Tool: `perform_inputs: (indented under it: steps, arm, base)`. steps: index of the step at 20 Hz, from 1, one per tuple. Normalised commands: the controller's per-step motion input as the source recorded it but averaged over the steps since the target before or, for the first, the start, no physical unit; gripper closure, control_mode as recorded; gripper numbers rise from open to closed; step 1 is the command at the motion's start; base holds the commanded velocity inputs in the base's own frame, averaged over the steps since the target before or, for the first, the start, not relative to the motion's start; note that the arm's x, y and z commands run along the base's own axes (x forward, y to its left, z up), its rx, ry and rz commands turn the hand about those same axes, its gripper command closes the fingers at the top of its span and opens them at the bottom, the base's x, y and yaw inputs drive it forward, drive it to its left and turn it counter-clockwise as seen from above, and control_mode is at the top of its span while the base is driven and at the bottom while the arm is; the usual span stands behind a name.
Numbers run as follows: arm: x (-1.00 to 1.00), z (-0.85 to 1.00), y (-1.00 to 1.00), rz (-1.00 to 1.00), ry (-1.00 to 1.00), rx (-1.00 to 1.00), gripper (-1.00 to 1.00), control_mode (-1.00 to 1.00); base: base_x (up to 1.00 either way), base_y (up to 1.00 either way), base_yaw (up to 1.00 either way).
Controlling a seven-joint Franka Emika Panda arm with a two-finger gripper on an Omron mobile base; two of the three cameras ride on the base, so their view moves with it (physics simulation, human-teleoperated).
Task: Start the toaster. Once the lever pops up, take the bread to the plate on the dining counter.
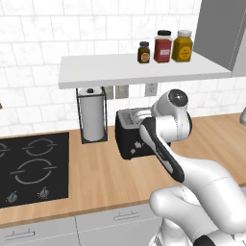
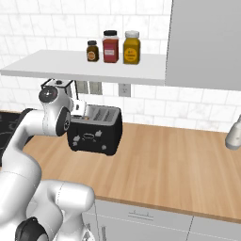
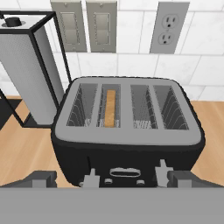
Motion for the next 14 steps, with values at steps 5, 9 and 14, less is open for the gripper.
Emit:
perform_inputs:
  steps: [5,9,14]
  arm:
    - [0.0,0.0,0.0,0.0,0.0,0.0,-1.0,-1.0]
    - [0.0,0.0,0.0,0.0,0.0,0.0,-1.0,-1.0]
    - [0.0,0.0,0.0,0.0,0.0,0.0,-1.0,-1.0]
  base:
    - [0.0,0.0,0.0]
    - [0.0,0.0,0.0]
    - [0.0,0.0,0.0]
